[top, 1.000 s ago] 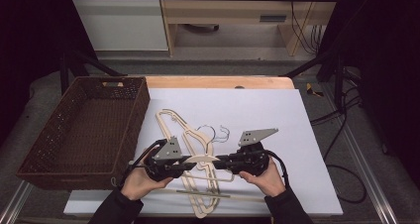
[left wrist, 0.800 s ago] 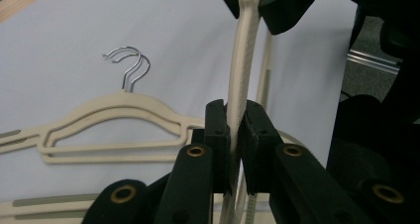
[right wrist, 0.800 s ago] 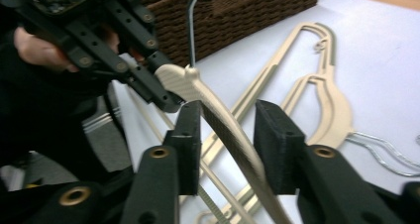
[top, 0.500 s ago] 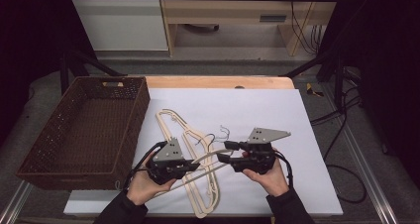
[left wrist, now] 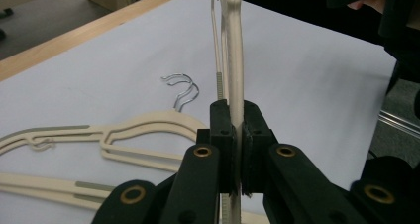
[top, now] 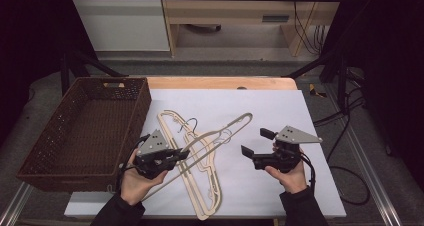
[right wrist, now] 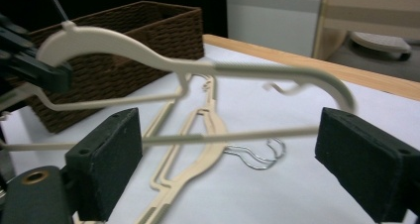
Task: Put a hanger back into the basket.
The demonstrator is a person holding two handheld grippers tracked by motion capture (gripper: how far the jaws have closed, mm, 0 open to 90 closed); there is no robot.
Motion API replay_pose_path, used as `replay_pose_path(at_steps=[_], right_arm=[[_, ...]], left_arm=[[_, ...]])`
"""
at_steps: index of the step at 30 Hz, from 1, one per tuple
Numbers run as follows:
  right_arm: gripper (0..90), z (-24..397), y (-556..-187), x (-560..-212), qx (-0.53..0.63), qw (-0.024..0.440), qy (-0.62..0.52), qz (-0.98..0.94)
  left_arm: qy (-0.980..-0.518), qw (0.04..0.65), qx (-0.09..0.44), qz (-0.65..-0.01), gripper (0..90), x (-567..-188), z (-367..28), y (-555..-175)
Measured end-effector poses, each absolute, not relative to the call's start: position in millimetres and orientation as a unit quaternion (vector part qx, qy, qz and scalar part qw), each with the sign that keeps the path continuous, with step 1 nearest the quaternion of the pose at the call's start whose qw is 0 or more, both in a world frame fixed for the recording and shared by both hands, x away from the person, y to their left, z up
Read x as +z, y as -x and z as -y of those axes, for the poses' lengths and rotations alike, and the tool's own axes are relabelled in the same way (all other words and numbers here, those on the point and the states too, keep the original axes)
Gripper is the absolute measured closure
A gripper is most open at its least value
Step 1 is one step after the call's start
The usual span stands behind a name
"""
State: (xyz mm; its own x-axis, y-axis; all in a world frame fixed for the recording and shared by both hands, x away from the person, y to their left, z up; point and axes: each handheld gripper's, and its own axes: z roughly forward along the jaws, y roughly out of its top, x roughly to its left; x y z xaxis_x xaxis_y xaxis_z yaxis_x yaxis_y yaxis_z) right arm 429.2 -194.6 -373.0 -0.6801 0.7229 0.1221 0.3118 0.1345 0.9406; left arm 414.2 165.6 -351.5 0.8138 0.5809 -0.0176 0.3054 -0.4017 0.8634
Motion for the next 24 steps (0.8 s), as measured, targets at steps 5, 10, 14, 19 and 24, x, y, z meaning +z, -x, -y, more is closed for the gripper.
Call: replay_pose_path(at_steps=[5, 10, 14, 19, 24], right_arm=[[7.1, 208, -431, -377, 0.549, 0.197, -0.378, -0.719], [5.0, 216, -432, -377, 0.548, 0.204, -0.388, -0.712], [4.0, 219, -433, -377, 0.548, 0.206, -0.392, -0.709], [3.8, 225, -432, -377, 0.546, 0.212, -0.400, -0.705], [3.4, 232, -430, -377, 0.547, 0.217, -0.404, -0.700]], left_arm=[[-0.810, 0.488, 0.160, -0.281, 86.4, -339, -179, -413], [-0.801, 0.496, 0.173, -0.288, 86.3, -327, -189, -414], [-0.789, 0.509, 0.182, -0.293, 86.3, -312, -202, -413], [-0.784, 0.510, 0.201, -0.293, 86.3, -290, -214, -415], [-0.782, 0.511, 0.203, -0.292, 86.3, -274, -231, -424]])
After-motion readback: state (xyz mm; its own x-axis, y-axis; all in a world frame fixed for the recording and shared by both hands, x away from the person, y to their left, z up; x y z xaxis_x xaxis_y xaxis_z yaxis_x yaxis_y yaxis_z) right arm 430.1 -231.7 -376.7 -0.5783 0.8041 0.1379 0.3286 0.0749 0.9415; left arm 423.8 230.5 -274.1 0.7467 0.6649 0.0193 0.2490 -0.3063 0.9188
